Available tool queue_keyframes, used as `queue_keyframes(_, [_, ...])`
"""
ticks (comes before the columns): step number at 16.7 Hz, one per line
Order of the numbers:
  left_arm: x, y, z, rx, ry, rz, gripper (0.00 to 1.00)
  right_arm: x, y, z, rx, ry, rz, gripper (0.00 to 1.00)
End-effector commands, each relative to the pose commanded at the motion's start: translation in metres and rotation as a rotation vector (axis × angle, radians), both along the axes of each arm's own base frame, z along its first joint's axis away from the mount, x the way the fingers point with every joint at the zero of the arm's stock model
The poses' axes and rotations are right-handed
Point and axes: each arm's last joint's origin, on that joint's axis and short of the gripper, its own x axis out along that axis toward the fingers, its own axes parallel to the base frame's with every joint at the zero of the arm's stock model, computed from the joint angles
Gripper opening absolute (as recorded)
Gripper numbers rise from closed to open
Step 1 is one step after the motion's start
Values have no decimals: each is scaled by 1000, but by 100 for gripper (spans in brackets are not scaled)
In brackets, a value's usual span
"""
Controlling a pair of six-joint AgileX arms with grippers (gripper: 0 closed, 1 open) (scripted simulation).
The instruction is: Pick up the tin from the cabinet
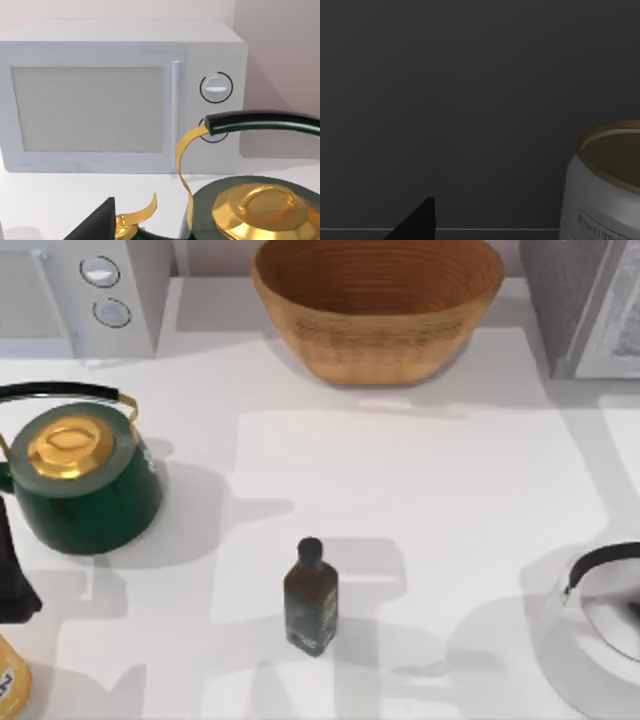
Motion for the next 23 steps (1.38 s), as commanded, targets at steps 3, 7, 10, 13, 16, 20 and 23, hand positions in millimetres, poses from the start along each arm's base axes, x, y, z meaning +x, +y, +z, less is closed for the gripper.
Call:
queue_keyframes(3, [0, 0, 0, 0, 0, 0, 100, 0, 0, 0, 0, 0, 0, 100])
queue_keyframes(7, [0, 0, 0, 0, 0, 0, 100, 0, 0, 0, 0, 0, 0, 77])
queue_keyframes(10, [0, 0, 0, 0, 0, 0, 100, 0, 0, 0, 0, 0, 0, 55])
queue_keyframes(13, [0, 0, 0, 0, 0, 0, 100, 0, 0, 0, 0, 0, 0, 32])
queue_keyframes(16, [0, 0, 0, 0, 0, 0, 100, 0, 0, 0, 0, 0, 0, 10])
queue_keyframes(20, [0, 0, 0, 0, 0, 0, 100, 0, 0, 0, 0, 0, 0, 0])
queue_keyframes(23, [0, 0, 0, 0, 0, 0, 100, 0, 0, 0, 0, 0, 0, 0])
